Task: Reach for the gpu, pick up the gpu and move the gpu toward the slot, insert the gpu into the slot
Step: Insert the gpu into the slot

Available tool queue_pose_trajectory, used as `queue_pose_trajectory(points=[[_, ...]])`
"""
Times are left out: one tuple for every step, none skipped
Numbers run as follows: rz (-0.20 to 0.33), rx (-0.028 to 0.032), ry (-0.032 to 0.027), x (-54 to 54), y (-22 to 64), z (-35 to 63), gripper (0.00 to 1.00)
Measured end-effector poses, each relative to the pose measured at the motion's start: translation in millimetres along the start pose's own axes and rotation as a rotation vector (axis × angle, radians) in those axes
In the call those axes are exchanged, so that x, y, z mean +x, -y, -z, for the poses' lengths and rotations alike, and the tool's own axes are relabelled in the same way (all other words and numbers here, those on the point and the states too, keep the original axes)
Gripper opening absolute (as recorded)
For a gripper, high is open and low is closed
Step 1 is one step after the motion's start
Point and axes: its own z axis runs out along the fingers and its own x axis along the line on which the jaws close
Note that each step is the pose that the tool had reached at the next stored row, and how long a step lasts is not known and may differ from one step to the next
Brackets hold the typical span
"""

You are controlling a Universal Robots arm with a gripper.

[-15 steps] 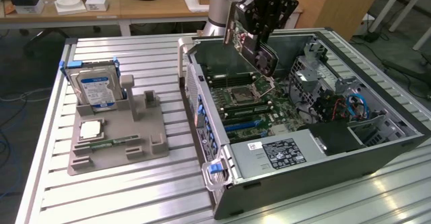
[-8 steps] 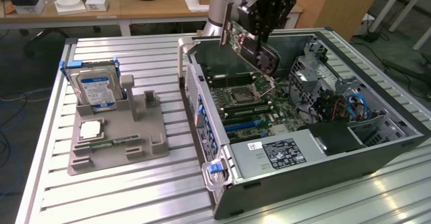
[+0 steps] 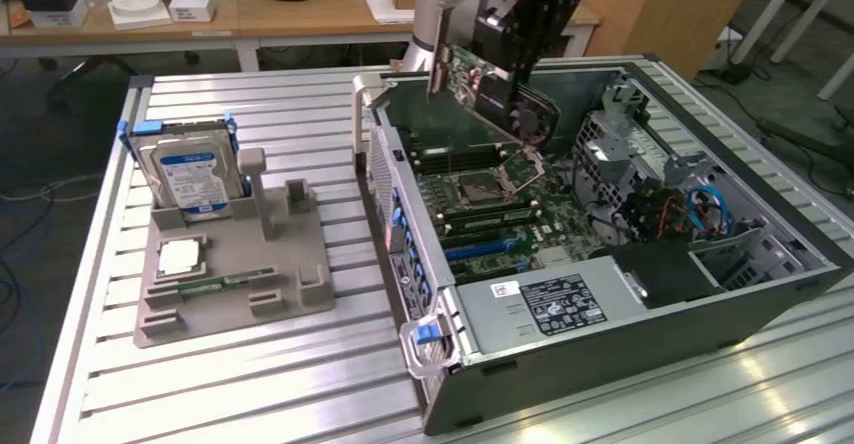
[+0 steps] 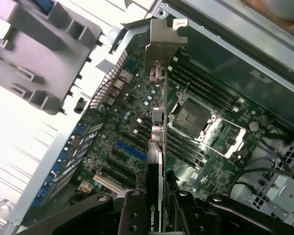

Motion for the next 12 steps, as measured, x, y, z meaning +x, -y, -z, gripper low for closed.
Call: queue_pose_trajectory(points=[[0.018, 0.0003, -0.0002, 0.0, 0.0, 0.0, 0.26], [0.036, 0.0004, -0.0003, 0.0, 0.0, 0.0, 0.26], [0.053, 0.0007, -0.0005, 0.0, 0.0, 0.0, 0.26], [0.071, 0.0009, -0.0008, 0.0, 0.0, 0.0, 0.26], [0.088, 0.0011, -0.001, 0.0, 0.0, 0.0, 0.26], [0.106, 0.0014, -0.0011, 0.0, 0.0, -0.1, 0.26], [0.121, 0.0015, -0.0013, 0.0, 0.0, -0.1, 0.26], [0.137, 0.0017, -0.0015, 0.0, 0.0, -0.1, 0.26], [0.153, 0.0019, -0.0017, 0.0, 0.0, -0.1, 0.26], [0.17, 0.0022, -0.0018, 0.0, 0.0, -0.1, 0.26], [0.187, 0.0023, -0.002, 0.0, 0.0, -0.1, 0.26], [0.205, 0.0026, -0.0022, 0.0, 0.0, -0.1, 0.26]])
